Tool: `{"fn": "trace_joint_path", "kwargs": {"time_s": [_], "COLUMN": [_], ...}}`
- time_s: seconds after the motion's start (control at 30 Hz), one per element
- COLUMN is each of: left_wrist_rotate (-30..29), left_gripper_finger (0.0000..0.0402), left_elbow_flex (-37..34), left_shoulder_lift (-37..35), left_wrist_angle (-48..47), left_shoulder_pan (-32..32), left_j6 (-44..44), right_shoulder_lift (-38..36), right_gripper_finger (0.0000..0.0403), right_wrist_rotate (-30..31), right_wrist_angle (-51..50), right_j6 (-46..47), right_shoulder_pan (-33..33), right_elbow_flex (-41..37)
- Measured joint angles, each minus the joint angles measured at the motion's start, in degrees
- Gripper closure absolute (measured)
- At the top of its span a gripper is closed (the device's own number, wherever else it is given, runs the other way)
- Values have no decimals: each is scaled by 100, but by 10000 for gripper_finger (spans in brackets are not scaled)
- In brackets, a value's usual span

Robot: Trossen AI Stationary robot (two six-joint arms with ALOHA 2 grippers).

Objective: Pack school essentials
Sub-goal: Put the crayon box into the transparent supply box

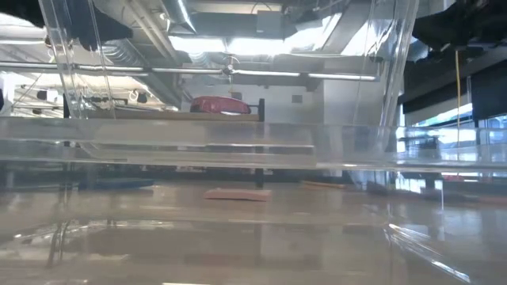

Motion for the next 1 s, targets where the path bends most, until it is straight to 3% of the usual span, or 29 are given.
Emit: {"fn": "trace_joint_path", "kwargs": {"time_s": [0.53,0.63,0.73,0.83,1.0], "left_wrist_rotate": [-95,40,532,963,1122], "left_gripper_finger": [401,401,401,401,401], "left_elbow_flex": [2354,2571,2656,2656,2656], "left_shoulder_lift": [2476,2729,2910,3032,3262], "left_wrist_angle": [-2809,-3247,-3629,-3801,-3849], "left_shoulder_pan": [2,2,-2,-53,-277], "left_j6": [-1759,-2339,-2663,-2989,-3367], "right_shoulder_lift": [2672,3185,3684,4129,4787], "right_gripper_finger": [387,387,387,387,387], "right_wrist_rotate": [526,520,466,123,-368], "right_wrist_angle": [-1724,-2082,-2568,-2951,-3458], "right_j6": [402,774,943,926,912], "right_shoulder_pan": [0,0,0,0,3], "right_elbow_flex": [2177,2643,3144,3600,4194]}}
